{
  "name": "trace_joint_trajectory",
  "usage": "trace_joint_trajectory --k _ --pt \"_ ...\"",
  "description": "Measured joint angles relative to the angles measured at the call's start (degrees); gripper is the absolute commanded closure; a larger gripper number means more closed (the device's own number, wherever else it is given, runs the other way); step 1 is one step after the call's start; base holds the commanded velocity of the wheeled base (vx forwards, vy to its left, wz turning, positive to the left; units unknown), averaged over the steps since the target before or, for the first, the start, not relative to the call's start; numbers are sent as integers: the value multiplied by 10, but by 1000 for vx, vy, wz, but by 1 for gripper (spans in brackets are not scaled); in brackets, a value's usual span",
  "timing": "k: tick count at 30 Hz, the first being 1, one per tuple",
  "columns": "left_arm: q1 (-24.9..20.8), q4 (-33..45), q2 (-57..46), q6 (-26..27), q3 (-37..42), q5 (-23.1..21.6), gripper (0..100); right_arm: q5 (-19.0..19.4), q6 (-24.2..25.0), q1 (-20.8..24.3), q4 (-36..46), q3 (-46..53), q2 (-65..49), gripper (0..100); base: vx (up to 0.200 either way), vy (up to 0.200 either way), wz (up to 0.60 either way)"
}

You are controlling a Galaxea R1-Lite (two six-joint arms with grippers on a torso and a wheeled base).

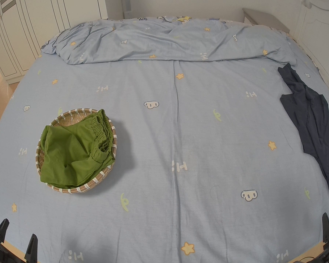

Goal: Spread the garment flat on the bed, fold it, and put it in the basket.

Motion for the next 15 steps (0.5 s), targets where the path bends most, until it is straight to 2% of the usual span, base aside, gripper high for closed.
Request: trace_joint_trajectory --k 6,15 --pt "0 2 -1 -27 0 -1 0 5 -7 0 1 0 0 0 0 0 0" --pt "0 2 -1 -31 0 0 0 5 -8 0 0 0 0 0 0 0 0"
